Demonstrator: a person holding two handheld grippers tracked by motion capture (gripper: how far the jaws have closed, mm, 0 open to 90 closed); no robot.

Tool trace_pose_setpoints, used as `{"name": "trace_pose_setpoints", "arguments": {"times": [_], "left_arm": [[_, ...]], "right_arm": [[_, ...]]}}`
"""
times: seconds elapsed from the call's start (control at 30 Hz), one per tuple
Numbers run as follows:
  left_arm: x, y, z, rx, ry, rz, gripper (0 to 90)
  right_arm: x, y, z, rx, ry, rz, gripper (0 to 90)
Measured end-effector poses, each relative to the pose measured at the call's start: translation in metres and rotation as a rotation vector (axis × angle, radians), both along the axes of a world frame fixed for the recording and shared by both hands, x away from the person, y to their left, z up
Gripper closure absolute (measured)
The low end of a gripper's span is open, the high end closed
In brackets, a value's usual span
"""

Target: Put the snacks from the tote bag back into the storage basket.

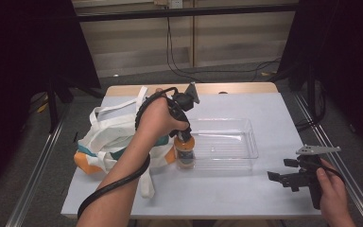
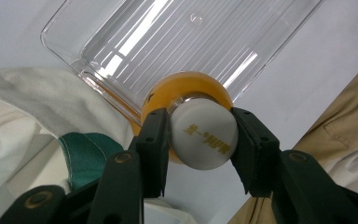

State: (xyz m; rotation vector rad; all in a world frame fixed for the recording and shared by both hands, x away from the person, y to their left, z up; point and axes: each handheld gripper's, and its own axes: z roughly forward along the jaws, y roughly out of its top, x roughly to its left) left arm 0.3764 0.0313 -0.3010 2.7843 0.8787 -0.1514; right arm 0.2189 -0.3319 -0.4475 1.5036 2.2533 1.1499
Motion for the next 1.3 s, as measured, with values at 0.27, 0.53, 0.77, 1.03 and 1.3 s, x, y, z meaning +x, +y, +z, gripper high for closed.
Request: {"name": "trace_pose_setpoints", "arguments": {"times": [0.27, 0.53, 0.77, 1.03, 1.3], "left_arm": [[0.0, 0.0, -0.001, -0.01, -0.002, 0.0, 58.5], [0.0, 0.001, -0.002, -0.021, -0.009, -0.011, 58.2], [-0.001, 0.003, -0.006, -0.01, -0.012, -0.006, 53.7], [0.001, 0.009, -0.012, -0.039, -0.005, -0.002, 48.1], [0.0, 0.017, -0.013, -0.055, -0.007, -0.006, 39.7]], "right_arm": [[0.0, 0.001, 0.0, 0.0, 0.002, 0.004, 6.3], [0.001, 0.002, 0.0, -0.007, 0.0, 0.008, 6.3], [0.004, 0.004, 0.0, -0.007, 0.001, 0.012, 6.3], [0.004, 0.004, -0.001, -0.008, 0.005, 0.014, 6.3], [0.004, 0.006, -0.001, -0.011, 0.003, 0.017, 6.3]]}}
